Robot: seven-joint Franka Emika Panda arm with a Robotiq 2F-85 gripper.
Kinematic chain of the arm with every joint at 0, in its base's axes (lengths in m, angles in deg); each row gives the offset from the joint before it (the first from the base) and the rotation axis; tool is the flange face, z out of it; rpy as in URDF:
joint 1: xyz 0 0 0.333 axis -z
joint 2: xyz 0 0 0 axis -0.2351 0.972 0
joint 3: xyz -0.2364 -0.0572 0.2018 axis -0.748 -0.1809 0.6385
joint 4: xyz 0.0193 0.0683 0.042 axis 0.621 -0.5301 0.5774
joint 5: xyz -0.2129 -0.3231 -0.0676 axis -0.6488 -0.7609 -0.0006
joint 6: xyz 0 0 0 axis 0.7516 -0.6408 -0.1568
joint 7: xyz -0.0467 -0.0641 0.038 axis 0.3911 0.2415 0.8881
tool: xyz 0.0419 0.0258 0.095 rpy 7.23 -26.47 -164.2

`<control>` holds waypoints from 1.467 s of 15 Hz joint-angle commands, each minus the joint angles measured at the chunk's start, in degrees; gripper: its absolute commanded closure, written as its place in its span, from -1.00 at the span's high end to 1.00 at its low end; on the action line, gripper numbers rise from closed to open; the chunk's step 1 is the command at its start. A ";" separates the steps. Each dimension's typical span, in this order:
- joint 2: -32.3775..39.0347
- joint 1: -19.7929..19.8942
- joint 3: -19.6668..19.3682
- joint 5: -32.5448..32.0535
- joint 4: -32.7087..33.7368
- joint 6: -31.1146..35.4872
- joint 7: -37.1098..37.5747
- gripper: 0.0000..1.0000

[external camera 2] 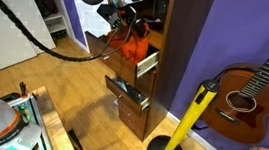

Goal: Open the top drawer, then put the orange head sock inside and close the drawer

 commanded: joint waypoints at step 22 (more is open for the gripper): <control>-11.53 0.51 -1.24 -2.44 -3.83 -11.88 0.43 1.00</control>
